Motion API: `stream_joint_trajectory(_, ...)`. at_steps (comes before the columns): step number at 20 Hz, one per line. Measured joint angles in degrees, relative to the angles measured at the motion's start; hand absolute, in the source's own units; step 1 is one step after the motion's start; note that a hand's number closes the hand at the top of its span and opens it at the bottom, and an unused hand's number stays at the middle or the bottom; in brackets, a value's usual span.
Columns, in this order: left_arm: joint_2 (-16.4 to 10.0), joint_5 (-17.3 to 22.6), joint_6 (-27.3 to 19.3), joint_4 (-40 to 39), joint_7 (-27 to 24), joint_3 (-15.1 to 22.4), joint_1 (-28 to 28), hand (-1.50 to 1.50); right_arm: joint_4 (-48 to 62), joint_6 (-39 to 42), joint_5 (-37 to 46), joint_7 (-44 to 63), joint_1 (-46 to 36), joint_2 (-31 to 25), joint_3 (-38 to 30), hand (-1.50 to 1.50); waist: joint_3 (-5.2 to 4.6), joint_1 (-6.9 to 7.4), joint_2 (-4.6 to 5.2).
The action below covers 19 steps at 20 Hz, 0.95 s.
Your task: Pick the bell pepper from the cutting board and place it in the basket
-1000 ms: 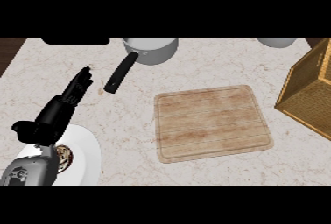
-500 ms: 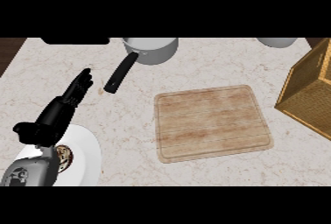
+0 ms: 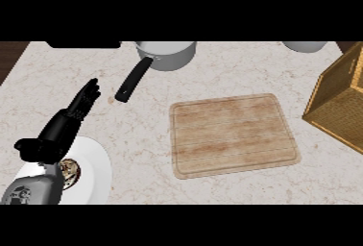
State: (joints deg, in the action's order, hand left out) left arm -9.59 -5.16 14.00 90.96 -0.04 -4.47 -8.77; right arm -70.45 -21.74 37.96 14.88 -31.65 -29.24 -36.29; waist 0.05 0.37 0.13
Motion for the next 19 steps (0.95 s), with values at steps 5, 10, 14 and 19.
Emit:
stream_joint_trajectory(5, 0.2, 0.0, 0.0, 0.6, 0.8, -0.1, -0.3, 0.0, 6.3, -1.8, -2.6, -4.3, -1.7, -3.4, 0.7, -1.5, -0.03, 0.02, -0.03)
stream_joint_trajectory(10, 0.2, 0.8, 1.0, 1.3, 0.6, -0.3, 0.8, 0.0, 10.4, -2.5, -5.7, -7.9, -4.4, -6.3, 1.4, -1.5, -0.03, 0.05, -0.05)
stream_joint_trajectory(14, 0.2, 0.8, 0.7, 0.9, 1.6, -0.6, -0.4, 0.0, 9.0, -1.4, -10.9, -9.3, -4.8, -6.6, -0.4, -1.5, -0.04, -0.22, -0.12)
stream_joint_trajectory(19, 0.3, 0.1, 0.4, 0.4, 0.7, -0.5, 0.1, 0.0, 8.4, -0.1, -17.3, -7.6, -4.5, -8.4, -4.9, -1.5, -0.06, -0.5, -0.18)
